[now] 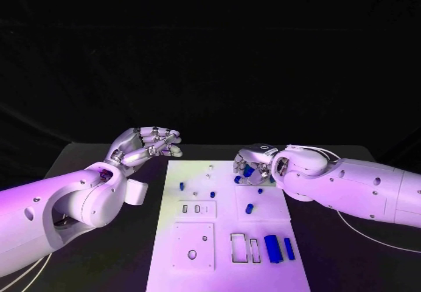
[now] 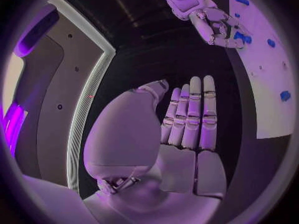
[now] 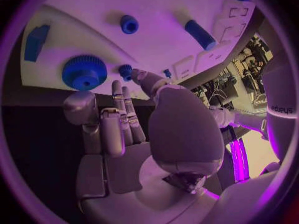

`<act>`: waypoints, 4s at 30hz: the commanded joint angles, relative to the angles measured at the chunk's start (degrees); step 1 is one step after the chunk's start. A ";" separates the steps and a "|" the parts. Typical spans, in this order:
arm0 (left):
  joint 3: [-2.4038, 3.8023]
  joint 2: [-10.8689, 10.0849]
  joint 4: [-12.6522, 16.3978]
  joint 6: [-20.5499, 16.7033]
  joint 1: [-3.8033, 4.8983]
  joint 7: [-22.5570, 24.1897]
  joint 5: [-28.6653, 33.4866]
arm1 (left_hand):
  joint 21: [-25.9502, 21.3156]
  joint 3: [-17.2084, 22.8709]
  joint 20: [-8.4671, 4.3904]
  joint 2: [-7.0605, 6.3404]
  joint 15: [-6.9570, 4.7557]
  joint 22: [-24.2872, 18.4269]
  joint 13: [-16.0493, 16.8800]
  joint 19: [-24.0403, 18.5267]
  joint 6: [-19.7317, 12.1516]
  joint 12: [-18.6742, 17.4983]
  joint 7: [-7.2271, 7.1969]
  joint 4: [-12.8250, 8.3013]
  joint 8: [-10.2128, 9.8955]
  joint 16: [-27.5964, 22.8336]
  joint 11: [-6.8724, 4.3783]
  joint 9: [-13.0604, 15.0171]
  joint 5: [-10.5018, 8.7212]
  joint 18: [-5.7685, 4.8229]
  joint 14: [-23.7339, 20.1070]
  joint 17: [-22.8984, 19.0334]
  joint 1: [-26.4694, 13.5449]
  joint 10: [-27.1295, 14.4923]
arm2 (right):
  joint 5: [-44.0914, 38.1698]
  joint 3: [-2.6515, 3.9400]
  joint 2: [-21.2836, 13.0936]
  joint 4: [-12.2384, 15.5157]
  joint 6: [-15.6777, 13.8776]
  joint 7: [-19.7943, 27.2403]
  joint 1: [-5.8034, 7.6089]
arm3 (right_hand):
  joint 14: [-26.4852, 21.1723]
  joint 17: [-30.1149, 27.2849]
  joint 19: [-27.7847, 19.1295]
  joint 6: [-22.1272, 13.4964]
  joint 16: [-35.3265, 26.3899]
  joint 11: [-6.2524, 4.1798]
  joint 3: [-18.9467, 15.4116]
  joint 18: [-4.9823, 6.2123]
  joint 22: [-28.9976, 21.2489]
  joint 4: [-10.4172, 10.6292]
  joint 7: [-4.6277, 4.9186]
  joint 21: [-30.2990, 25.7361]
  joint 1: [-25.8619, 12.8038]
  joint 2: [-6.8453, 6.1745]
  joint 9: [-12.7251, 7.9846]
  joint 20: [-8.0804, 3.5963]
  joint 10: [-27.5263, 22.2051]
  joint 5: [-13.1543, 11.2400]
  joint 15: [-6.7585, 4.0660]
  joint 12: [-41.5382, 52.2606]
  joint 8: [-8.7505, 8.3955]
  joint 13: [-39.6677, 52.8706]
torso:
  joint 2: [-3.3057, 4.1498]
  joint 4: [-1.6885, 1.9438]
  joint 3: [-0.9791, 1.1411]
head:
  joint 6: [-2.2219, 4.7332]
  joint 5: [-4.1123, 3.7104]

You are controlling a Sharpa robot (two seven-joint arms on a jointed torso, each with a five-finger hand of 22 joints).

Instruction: Assemble the parts on the task board

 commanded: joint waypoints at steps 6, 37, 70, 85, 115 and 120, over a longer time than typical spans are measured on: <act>0.08 -0.03 0.01 1.24 0.20 -0.19 -0.22 | 0.12 0.38 0.31 -0.28 0.31 -0.06 0.10 -0.26 -0.29 -0.37 0.21 0.07 -0.36 -0.11 0.37 0.02 -0.14 0.57 -0.24 0.14 -0.42 -0.05 | -0.67 -0.01 0.40 -0.34 1.66 -0.06 -0.18 | 3.44 0.26 -0.02 -0.05 0.62 -0.14 0.33 -0.55 0.90 0.37 -0.04 0.96 0.44 0.38 0.35 0.24 -0.05 0.16 0.18 0.64 -0.14 0.22 | 0.13 0.17 -0.03 | -0.29 -0.08; 0.07 0.08 -0.78 1.67 0.28 -0.97 -0.21 | 0.09 0.69 0.37 -0.20 0.38 -0.11 0.13 -0.39 -0.45 -0.69 0.29 -0.17 -0.50 -0.20 0.45 0.03 -0.12 0.59 -0.44 0.36 -0.29 -0.15 | -0.27 -0.01 0.38 -0.09 -6.07 -1.12 -0.97 | 3.46 0.89 -0.58 3.55 1.57 -2.05 4.08 -0.59 3.26 1.89 -2.17 2.73 1.93 5.02 3.85 -0.87 3.94 -2.10 -1.30 2.77 2.90 1.64 | 0.45 0.29 -0.18 | -0.51 0.06; 0.06 0.43 -0.89 2.76 0.28 -1.35 -0.08 | 0.30 1.61 0.35 -0.16 0.47 -0.06 0.14 -0.57 -0.82 -1.28 0.54 -1.34 -0.80 -0.43 0.64 0.08 -0.10 0.59 -0.82 0.85 0.51 -0.38 | 1.03 0.39 10.57 -7.11 -13.70 -4.48 -0.23 | 3.53 1.18 -0.81 2.96 1.88 -2.18 4.80 -0.65 3.88 1.02 -2.28 3.04 2.58 4.83 6.18 -1.20 3.71 -3.81 -1.50 2.55 4.15 2.09 | 0.99 0.90 -0.37 | 0.37 0.14; 0.07 0.31 -0.77 2.86 0.28 -1.45 -0.08 | 0.31 1.67 0.36 -0.16 0.50 -0.06 0.14 -0.62 -0.87 -1.32 0.56 -1.41 -0.84 -0.47 0.67 0.08 -0.11 0.58 -0.89 0.88 0.51 -0.42 | 1.73 0.36 12.29 -8.93 -11.36 -3.74 -0.81 | 3.54 1.19 -0.85 2.76 1.91 -2.12 4.81 -0.64 3.86 1.00 -2.20 3.02 2.50 4.71 6.29 -1.17 3.67 -3.89 -1.46 2.53 4.13 2.12 | 1.02 0.84 -0.43 | 0.11 0.32; 0.07 0.07 -0.56 3.23 0.31 -1.67 -0.08 | 0.34 1.75 0.37 -0.17 0.54 -0.05 0.14 -0.68 -0.94 -1.36 0.60 -1.49 -0.89 -0.52 0.71 0.08 -0.12 0.56 -0.95 0.95 0.48 -0.47 | 1.79 0.29 13.66 -11.00 -9.39 -3.90 -1.18 | 3.50 1.03 -1.27 1.81 1.91 -1.89 4.73 -0.52 3.33 1.22 -1.93 2.61 1.82 4.19 6.70 -1.02 3.34 -4.25 -1.26 2.37 3.88 2.25 | 1.12 0.87 -0.45 | -0.24 0.45; 0.07 0.02 -0.56 3.24 0.32 -1.72 -0.07 | 0.34 1.75 0.37 -0.17 0.54 -0.05 0.14 -0.68 -0.94 -1.36 0.60 -1.49 -0.89 -0.52 0.71 0.08 -0.12 0.56 -0.95 0.95 0.48 -0.47 | 1.84 0.28 13.65 -11.14 -9.09 -3.97 -1.20 | 3.37 0.64 -1.88 -0.08 1.80 -1.22 4.76 -0.39 2.52 1.47 -1.12 1.95 1.09 3.19 6.75 -0.66 1.89 -4.45 -0.73 1.66 2.87 2.15 | 1.11 0.85 -0.46 | -0.24 0.45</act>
